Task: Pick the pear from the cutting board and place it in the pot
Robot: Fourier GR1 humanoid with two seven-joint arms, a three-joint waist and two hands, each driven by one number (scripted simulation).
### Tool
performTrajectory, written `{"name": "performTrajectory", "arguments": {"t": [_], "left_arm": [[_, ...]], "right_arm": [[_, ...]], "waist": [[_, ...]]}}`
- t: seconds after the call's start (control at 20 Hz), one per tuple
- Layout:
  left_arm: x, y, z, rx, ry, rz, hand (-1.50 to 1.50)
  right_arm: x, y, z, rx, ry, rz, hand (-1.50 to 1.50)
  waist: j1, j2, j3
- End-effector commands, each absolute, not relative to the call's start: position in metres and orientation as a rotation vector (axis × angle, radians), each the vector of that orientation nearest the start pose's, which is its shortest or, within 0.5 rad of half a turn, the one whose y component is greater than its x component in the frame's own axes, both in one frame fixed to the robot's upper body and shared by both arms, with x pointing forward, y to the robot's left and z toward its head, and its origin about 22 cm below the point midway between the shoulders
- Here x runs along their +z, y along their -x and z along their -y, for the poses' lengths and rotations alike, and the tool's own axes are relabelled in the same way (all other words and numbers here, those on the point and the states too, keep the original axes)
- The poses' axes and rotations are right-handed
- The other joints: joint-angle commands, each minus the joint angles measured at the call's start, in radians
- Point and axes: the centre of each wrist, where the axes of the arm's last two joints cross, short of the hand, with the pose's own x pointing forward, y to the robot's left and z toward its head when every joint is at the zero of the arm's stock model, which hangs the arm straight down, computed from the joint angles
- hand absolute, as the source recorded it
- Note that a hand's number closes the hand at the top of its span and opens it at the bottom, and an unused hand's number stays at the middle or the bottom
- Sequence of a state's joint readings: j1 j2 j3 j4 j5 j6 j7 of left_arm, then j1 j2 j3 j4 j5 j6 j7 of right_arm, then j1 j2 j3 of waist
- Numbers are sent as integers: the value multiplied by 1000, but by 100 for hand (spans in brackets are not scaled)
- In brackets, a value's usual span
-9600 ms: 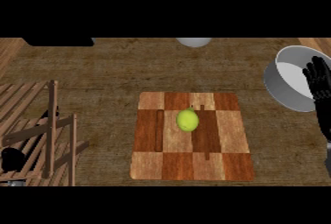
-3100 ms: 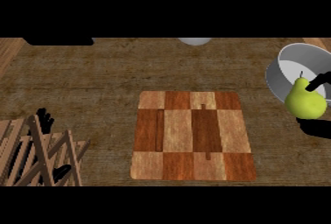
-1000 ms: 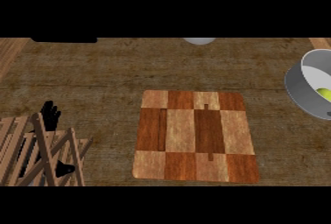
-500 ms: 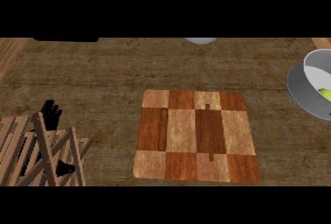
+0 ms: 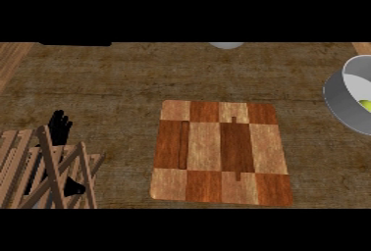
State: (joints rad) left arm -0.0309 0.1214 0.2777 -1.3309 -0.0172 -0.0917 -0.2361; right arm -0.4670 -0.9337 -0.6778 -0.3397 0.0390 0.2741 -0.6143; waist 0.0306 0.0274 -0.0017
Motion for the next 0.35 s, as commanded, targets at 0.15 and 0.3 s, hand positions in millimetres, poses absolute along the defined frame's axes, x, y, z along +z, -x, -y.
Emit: {"name": "performTrajectory", "arguments": {"t": [0.15,0.3], "left_arm": [[-12,-266,-258,19,-73,1740,0],[-11,-265,-269,24,-78,1730,0]], "right_arm": [[95,-205,605,-275,794,1704,-150],[113,-199,615,-313,823,1710,-150]], "waist": [[-8,-9,15],[3,-9,15]]}}
